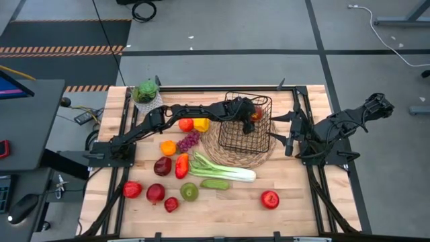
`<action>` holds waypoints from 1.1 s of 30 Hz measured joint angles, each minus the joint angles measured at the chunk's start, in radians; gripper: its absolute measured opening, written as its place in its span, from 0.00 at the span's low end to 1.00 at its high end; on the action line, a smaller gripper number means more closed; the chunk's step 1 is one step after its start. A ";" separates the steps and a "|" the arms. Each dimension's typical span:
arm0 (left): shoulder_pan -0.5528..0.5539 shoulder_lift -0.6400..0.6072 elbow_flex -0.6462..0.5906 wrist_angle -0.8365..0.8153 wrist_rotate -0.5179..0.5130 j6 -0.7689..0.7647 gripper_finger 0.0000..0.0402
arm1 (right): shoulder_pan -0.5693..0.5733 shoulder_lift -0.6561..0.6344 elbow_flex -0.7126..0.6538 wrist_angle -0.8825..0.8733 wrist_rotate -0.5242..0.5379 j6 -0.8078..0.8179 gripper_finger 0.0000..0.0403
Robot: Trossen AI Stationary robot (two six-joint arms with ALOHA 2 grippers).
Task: Build produce basket
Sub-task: Put the apple into the wire basket, then put the orange into the wire basket
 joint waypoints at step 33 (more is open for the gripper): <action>-0.079 -0.575 -0.184 -0.504 -0.052 0.146 0.89 | 0.016 0.002 0.000 -0.109 0.007 0.110 0.61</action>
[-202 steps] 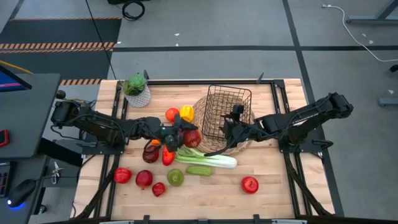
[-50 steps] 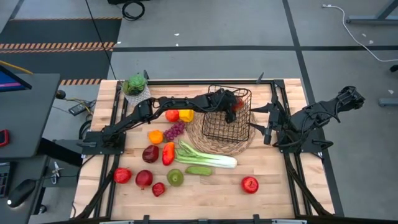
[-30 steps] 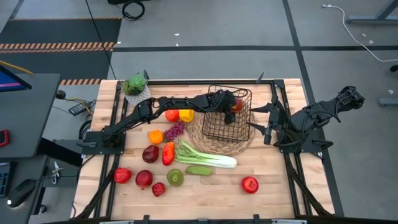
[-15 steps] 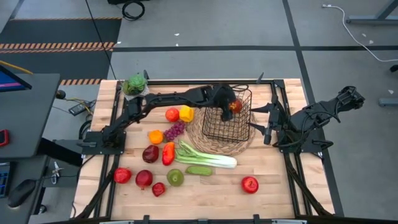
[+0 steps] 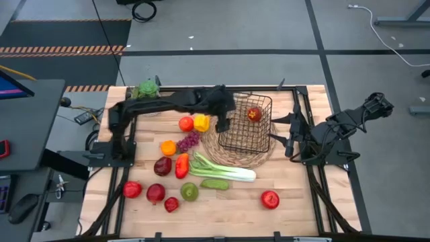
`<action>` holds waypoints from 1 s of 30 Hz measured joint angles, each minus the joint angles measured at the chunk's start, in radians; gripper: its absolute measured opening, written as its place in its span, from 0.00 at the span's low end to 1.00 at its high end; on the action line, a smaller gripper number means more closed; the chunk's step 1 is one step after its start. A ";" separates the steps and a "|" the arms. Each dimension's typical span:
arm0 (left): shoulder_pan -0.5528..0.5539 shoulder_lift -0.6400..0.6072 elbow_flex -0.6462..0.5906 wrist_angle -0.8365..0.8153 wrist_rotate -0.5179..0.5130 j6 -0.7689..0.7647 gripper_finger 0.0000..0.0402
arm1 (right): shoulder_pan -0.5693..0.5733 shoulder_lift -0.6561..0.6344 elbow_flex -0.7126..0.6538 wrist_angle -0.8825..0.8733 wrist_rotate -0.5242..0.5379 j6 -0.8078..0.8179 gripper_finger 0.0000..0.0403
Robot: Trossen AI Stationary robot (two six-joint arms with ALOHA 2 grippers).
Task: Build produce basket
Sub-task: Put the orange into the wire basket
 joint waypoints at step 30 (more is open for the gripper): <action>-0.011 -0.337 -0.755 0.246 -0.069 -0.100 0.89 | 0.011 0.007 -0.026 0.097 0.023 -0.034 0.61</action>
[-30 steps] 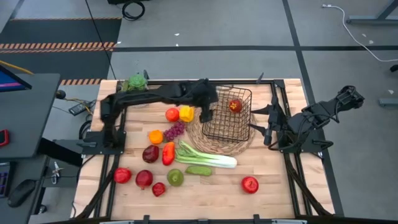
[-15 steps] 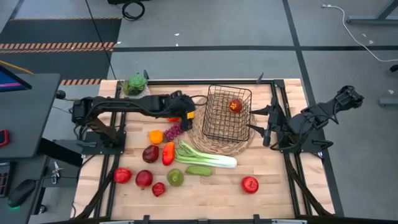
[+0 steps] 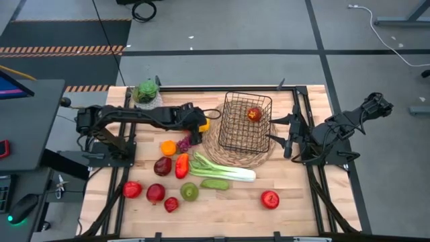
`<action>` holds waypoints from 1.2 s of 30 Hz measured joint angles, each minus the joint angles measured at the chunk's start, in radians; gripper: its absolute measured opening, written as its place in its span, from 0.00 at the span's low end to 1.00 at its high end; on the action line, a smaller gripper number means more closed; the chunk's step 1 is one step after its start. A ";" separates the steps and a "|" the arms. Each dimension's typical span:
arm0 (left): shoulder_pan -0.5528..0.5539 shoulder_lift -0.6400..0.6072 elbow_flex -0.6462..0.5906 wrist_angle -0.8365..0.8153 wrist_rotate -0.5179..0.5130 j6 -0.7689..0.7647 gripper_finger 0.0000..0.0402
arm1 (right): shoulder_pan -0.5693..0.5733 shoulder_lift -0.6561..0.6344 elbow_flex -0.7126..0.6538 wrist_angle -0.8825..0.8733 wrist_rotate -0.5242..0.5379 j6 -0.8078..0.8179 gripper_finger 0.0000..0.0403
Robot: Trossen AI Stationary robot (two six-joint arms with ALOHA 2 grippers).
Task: Build produce basket
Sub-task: Put the orange into the wire basket
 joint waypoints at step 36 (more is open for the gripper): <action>-0.091 -0.018 -0.149 -0.461 0.208 -0.275 0.89 | -0.001 0.047 0.000 -0.007 -0.001 0.003 0.61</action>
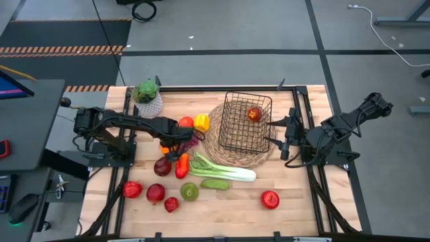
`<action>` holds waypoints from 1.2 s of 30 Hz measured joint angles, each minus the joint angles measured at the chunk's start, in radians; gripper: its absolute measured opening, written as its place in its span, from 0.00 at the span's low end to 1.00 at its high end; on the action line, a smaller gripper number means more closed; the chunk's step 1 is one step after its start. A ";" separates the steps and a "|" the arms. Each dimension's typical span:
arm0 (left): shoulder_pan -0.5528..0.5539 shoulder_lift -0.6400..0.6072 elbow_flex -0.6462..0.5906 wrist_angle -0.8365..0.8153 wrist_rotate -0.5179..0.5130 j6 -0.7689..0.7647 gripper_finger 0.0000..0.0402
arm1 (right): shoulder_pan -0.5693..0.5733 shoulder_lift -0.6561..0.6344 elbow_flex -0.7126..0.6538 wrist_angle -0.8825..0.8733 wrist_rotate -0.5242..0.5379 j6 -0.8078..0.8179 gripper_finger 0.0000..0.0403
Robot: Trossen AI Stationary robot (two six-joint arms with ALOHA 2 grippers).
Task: Build produce basket
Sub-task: Put the orange into the wire basket
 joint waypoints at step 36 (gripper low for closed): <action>0.000 0.003 0.171 -0.156 -0.038 0.060 0.81 | 0.000 0.000 0.000 0.015 0.000 -0.011 0.61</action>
